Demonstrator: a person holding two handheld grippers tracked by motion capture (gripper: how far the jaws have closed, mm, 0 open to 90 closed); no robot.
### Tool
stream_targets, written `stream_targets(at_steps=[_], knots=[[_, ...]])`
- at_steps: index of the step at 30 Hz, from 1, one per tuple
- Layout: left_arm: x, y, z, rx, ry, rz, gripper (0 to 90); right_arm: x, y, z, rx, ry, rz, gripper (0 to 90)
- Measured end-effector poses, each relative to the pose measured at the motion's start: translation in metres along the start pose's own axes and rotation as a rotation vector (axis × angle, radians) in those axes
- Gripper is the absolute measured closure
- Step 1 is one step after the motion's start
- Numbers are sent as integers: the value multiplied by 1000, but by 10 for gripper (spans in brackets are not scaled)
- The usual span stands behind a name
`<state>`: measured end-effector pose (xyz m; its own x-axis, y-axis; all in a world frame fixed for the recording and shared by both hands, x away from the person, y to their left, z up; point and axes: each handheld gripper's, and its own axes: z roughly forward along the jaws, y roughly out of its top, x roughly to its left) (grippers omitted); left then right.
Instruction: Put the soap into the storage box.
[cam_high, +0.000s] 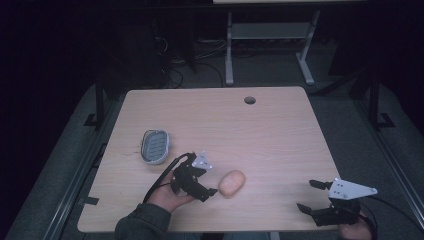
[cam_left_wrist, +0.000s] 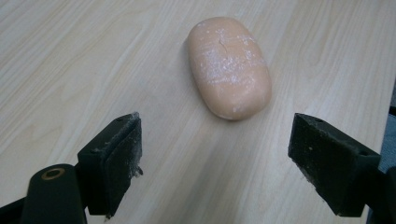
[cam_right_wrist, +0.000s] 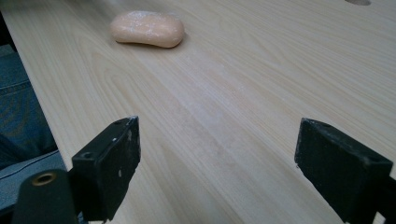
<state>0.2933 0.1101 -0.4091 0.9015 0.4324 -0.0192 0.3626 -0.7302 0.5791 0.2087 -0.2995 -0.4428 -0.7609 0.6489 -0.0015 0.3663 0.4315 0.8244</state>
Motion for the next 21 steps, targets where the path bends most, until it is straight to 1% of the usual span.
stream_targets(at_steps=[6,14,18,19,21], knots=[[-2,9,8,12,-3,5,171,0,0,0,-4,1,0,138],[-1,17,17,16,-20,-9,171,0,0,0,-5,2,3,138],[-2,22,22,25,-24,-17,171,0,1,-1,-11,2,-1,138],[-2,23,23,21,-18,-18,170,0,1,-1,-10,1,0,138],[-3,24,23,26,-20,-19,170,0,1,-1,-11,2,0,138]])
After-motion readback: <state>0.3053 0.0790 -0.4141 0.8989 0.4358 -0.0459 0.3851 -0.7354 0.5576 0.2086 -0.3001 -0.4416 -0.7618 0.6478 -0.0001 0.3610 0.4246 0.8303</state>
